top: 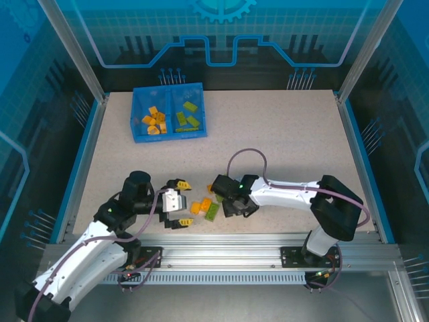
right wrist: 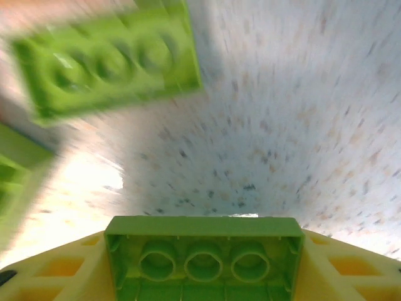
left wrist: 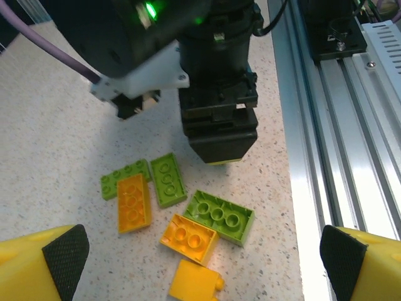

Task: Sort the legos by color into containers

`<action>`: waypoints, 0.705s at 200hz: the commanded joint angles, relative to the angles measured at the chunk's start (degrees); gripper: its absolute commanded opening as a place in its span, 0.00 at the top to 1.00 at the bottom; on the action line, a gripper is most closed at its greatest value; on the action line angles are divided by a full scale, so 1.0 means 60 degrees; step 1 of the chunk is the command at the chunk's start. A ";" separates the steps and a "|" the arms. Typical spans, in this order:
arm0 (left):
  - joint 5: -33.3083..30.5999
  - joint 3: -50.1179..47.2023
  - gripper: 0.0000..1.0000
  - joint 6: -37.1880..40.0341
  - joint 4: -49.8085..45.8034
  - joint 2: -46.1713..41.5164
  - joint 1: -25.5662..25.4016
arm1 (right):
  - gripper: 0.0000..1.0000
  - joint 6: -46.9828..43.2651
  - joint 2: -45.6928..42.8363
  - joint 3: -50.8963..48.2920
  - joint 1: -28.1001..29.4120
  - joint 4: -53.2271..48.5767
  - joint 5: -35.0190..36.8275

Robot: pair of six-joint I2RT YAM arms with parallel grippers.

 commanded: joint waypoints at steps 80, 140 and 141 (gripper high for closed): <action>-0.6228 -0.0800 0.01 -0.4092 0.3749 -0.2047 0.0005 | 0.42 -0.4334 0.1389 0.4715 -0.0858 0.2613 0.1721; -0.9757 0.0928 0.01 -0.7519 0.2263 -0.0831 0.1072 | 0.44 -0.5591 0.5056 0.9093 -0.1682 0.3167 0.1827; -0.9776 0.0943 0.01 -0.7545 0.2253 -0.0815 0.1088 | 0.44 -0.5607 0.5141 0.9162 -0.1691 0.3172 0.1846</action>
